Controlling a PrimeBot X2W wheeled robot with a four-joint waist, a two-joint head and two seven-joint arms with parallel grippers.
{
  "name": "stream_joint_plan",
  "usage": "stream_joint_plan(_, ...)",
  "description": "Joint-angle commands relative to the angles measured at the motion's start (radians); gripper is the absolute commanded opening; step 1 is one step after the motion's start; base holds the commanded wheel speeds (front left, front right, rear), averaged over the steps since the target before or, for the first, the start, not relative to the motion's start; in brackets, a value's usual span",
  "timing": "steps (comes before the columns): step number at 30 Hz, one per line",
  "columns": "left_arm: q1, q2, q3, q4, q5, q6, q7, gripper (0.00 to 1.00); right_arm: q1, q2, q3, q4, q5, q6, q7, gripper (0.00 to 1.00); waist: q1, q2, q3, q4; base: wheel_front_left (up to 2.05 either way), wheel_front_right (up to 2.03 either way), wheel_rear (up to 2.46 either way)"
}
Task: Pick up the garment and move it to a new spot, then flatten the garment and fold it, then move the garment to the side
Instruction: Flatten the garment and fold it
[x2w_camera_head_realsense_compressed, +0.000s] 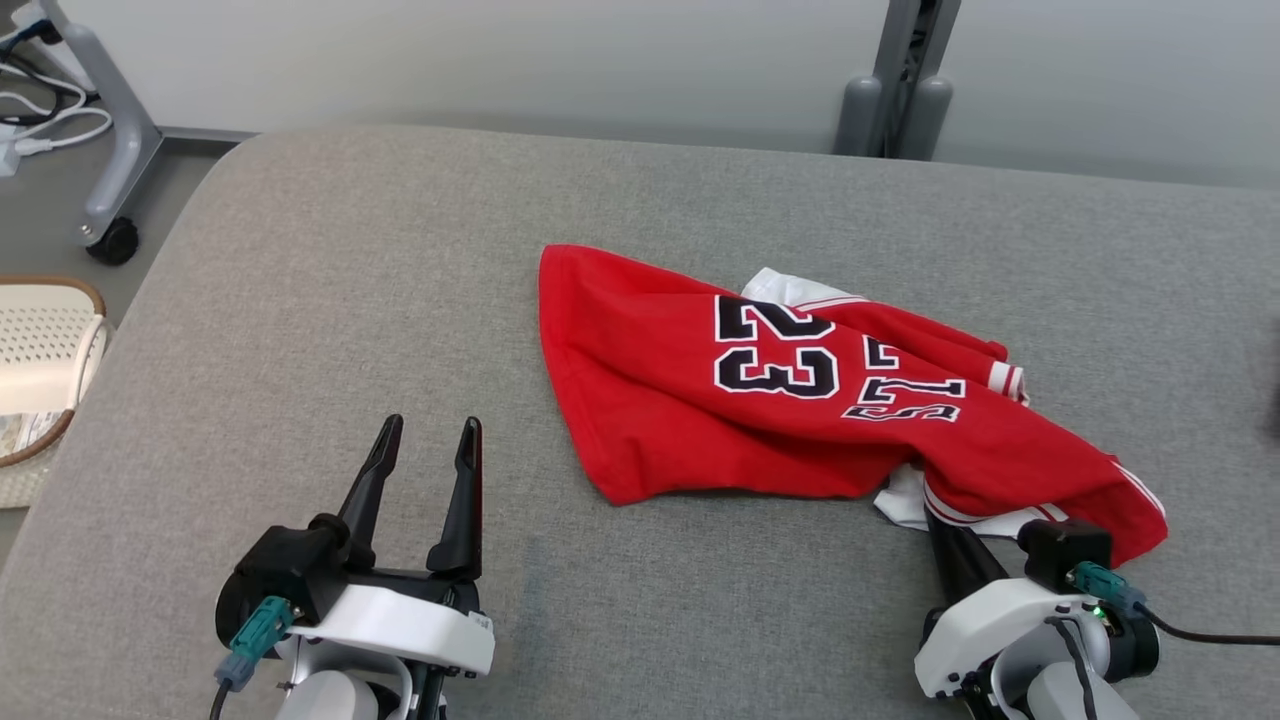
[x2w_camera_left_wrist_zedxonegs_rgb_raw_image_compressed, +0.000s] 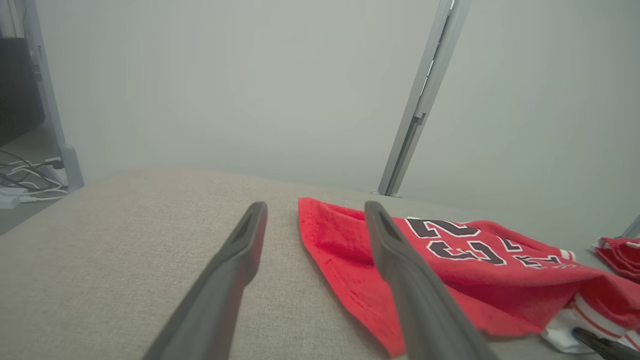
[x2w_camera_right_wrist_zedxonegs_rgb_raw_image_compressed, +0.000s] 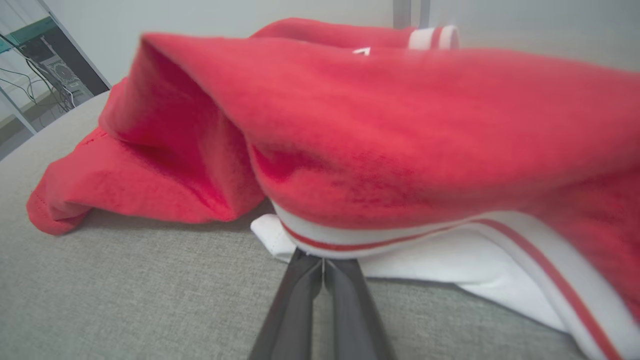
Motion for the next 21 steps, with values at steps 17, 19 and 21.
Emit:
stream_joint_plan(17,0.05,0.004,-0.007,0.0,-0.026,0.017,0.0,1.0,-0.01,-0.295,0.101,-0.256,-0.133,0.0,0.238,0.0,0.0,0.0,-0.084,-0.084,0.0,0.0,0.0)
stream_joint_plan(19,0.049,0.003,-0.009,0.001,-0.028,0.017,0.0,1.0,-0.002,-0.347,0.116,-0.322,-0.133,0.0,0.292,0.0,0.0,0.0,-0.089,-0.089,0.0,0.0,0.0)
stream_joint_plan(21,0.052,0.004,-0.009,0.001,-0.031,0.018,0.0,1.0,0.008,-0.393,0.128,-0.389,-0.126,0.0,0.346,0.0,0.0,0.0,-0.093,-0.092,0.0,0.0,0.0)
